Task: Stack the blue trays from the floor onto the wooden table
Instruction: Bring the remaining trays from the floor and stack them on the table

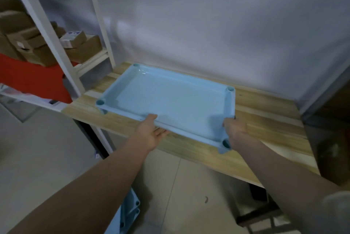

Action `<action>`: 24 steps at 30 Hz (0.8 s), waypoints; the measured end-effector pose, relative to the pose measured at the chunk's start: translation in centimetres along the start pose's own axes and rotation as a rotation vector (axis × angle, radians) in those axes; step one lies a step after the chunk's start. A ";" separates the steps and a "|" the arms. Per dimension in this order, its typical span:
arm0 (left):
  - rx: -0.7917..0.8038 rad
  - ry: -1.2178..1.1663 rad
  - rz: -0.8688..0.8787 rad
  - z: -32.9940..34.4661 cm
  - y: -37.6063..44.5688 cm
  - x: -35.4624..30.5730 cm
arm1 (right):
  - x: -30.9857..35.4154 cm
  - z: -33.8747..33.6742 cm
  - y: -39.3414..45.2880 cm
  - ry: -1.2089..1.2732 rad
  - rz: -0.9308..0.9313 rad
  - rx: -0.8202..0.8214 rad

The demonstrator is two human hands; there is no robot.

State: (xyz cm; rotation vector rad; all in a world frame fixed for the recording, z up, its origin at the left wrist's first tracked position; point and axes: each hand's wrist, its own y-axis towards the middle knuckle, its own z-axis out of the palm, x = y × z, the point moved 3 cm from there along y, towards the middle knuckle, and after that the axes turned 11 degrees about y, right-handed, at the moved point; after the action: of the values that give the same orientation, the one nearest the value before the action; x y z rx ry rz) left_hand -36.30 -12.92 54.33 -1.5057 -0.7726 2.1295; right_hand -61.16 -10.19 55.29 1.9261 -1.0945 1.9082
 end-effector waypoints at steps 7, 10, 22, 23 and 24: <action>0.037 0.057 -0.002 3.5 2.2 -0.9 | 1.1 -1.6 2.6 0.026 -0.001 -0.070; 0.093 0.070 -0.033 4.1 3.4 -1.5 | 1.4 -1.4 3.3 0.049 -0.020 -0.114; 0.073 0.021 -0.036 2.6 10.1 -5.9 | 4.1 1.2 7.1 -0.252 -0.148 -0.224; 0.084 0.022 -0.035 2.8 10.6 -6.1 | 4.4 1.5 7.4 -0.355 -0.192 -0.231; 0.092 0.030 -0.032 3.2 11.0 -6.3 | 4.8 1.7 7.4 -0.442 -0.218 -0.232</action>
State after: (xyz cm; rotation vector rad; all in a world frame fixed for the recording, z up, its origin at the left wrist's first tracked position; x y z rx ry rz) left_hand -37.46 -25.78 52.48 -1.4641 -0.6743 2.0850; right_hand -65.12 -18.07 56.97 2.2749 -1.0969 1.2162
